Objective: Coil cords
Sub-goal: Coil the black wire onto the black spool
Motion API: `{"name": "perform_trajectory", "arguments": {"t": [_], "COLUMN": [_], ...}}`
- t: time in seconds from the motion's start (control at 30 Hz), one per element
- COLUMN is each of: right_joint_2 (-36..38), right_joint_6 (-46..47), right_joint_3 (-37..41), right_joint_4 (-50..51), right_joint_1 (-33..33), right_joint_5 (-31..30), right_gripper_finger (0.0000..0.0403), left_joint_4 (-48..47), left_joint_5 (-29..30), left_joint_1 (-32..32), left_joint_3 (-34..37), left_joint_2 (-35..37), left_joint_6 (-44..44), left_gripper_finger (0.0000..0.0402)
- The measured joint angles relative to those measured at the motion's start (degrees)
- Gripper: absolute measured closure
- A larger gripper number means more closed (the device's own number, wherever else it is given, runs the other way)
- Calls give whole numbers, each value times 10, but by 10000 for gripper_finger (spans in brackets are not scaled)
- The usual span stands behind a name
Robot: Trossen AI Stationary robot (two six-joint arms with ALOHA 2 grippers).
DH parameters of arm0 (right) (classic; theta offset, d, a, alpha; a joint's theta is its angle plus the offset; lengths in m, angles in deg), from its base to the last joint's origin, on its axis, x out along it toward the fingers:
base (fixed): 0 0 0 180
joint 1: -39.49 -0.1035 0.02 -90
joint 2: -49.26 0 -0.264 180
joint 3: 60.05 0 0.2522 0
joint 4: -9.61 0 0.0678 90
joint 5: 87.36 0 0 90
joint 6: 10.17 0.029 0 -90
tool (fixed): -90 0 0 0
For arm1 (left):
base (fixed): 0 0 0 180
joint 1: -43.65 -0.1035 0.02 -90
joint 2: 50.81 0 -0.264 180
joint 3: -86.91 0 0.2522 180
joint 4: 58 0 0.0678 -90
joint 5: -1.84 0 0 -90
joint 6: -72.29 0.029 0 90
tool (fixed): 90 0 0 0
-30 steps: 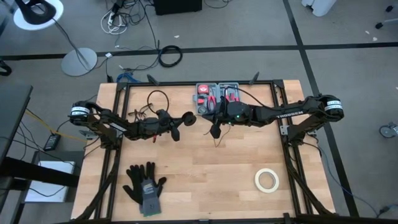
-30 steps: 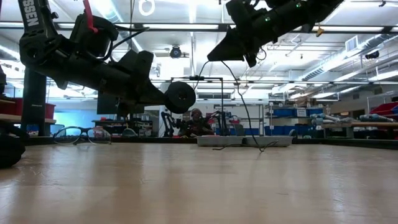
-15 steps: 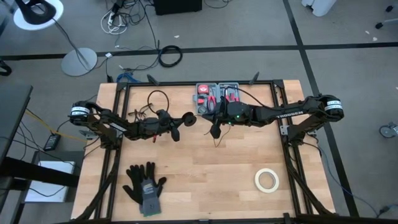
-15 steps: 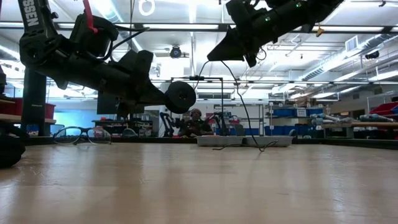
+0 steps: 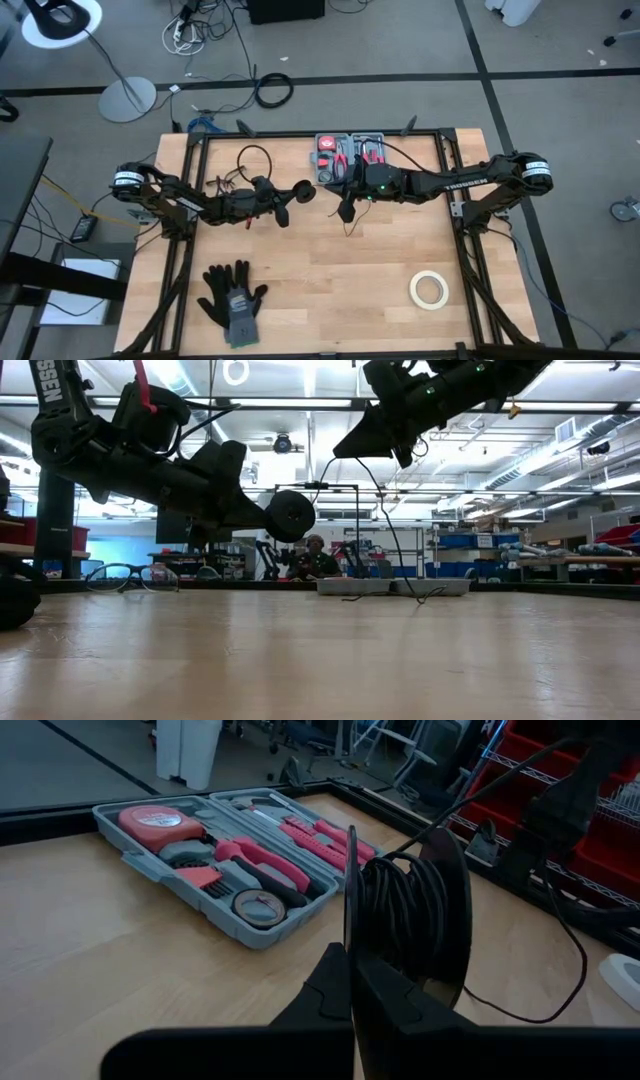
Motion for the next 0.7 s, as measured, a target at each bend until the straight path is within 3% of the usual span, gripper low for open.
{"name": "perform_trajectory", "arguments": {"t": [0.7], "right_joint_2": [0], "right_joint_6": [0], "right_joint_3": [0], "right_joint_4": [0], "right_joint_1": [0], "right_joint_5": [0], "right_gripper_finger": [383], "left_joint_4": [0], "left_joint_5": [-16], "left_joint_1": [1], "left_joint_3": [0], "left_joint_2": [0], "left_joint_6": [-13], "left_gripper_finger": [401]}}
